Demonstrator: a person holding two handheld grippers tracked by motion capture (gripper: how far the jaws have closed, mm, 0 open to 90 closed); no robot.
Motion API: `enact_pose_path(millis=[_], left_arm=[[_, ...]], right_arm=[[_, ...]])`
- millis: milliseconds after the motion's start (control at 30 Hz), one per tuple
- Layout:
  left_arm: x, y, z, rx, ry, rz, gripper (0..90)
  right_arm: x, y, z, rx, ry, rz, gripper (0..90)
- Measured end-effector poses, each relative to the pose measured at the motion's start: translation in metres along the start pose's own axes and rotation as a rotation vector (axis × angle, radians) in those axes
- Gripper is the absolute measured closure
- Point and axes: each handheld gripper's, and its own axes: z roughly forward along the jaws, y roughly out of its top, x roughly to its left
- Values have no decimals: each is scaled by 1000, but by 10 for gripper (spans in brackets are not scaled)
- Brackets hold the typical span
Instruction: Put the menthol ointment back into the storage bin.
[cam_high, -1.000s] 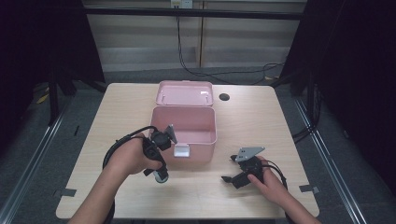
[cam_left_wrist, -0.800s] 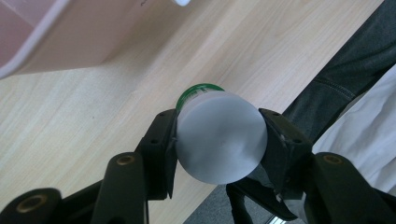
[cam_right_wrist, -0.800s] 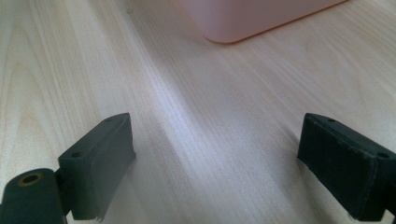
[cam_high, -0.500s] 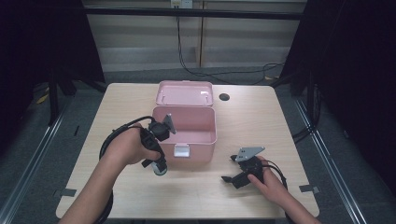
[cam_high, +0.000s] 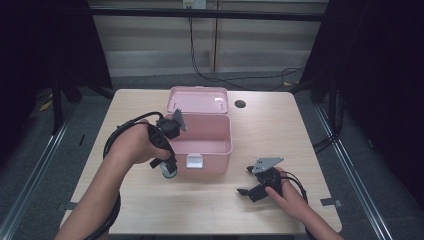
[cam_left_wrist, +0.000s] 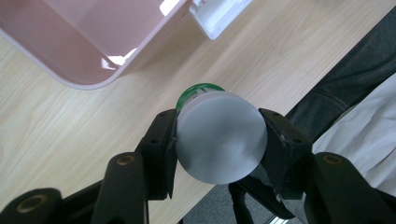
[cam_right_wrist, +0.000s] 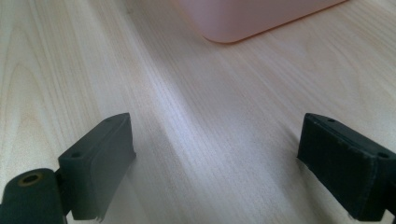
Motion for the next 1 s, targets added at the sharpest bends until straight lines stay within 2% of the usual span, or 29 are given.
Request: enact_pose_path(millis=[233, 333, 567, 633, 833, 967, 1000], left_arm=[[2, 8, -12, -22, 12, -17, 499], [5, 12, -18, -39, -6, -22, 500], [12, 20, -30, -66, 17, -62, 500], [13, 22, -33, -68, 30, -60, 500], [17, 30, -38, -82, 34, -80, 500], [21, 36, -38, -92, 54, -102, 500], [22, 38, -37, -91, 46, -103, 500]], right_arm=[[0, 0, 0, 0, 0, 0, 100], [0, 0, 0, 0, 0, 0, 100], [0, 0, 0, 2, 1, 3, 100], [0, 0, 0, 2, 1, 3, 100], [0, 0, 0, 2, 0, 3, 100], [0, 0, 0, 2, 1, 3, 100], [0, 0, 0, 2, 1, 3, 100]])
